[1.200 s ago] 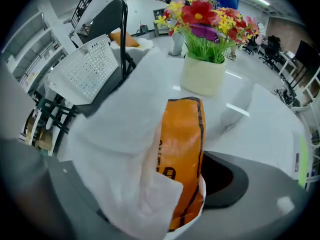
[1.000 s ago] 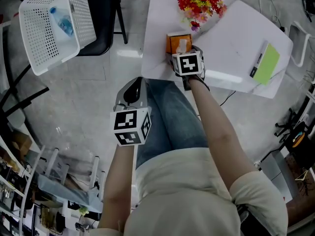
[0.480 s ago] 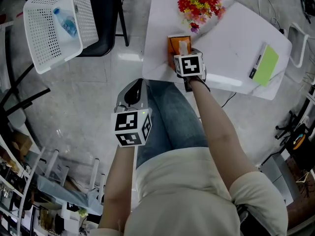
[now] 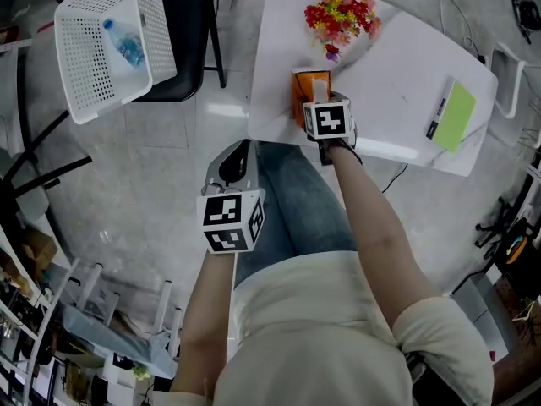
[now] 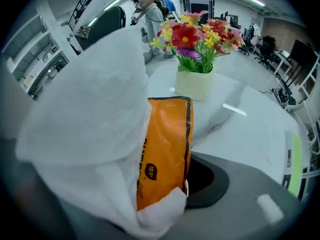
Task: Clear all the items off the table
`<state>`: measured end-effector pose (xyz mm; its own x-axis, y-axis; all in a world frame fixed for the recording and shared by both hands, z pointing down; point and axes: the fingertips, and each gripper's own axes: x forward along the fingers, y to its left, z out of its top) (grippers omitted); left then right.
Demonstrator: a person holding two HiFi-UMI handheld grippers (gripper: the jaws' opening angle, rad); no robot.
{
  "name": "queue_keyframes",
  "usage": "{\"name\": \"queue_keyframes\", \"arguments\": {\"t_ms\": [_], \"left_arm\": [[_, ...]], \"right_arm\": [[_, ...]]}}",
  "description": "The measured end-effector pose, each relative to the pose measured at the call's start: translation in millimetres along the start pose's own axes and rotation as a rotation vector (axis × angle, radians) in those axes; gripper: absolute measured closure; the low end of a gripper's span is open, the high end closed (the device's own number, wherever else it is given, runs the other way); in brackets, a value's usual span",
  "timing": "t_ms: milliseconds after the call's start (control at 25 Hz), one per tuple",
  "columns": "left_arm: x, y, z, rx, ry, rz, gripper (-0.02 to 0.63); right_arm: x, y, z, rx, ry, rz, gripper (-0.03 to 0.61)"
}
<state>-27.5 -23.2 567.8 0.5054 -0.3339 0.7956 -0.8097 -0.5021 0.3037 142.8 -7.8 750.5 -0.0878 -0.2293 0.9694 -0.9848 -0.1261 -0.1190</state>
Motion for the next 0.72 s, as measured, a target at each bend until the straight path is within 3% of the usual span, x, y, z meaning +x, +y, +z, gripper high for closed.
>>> {"name": "queue_keyframes", "arguments": {"t_ms": [720], "left_arm": [[-40, -6, 15, -0.009, -0.072, 0.019, 0.606]], "right_arm": [[-84, 9, 19, 0.004, -0.111, 0.012, 0.288]]}}
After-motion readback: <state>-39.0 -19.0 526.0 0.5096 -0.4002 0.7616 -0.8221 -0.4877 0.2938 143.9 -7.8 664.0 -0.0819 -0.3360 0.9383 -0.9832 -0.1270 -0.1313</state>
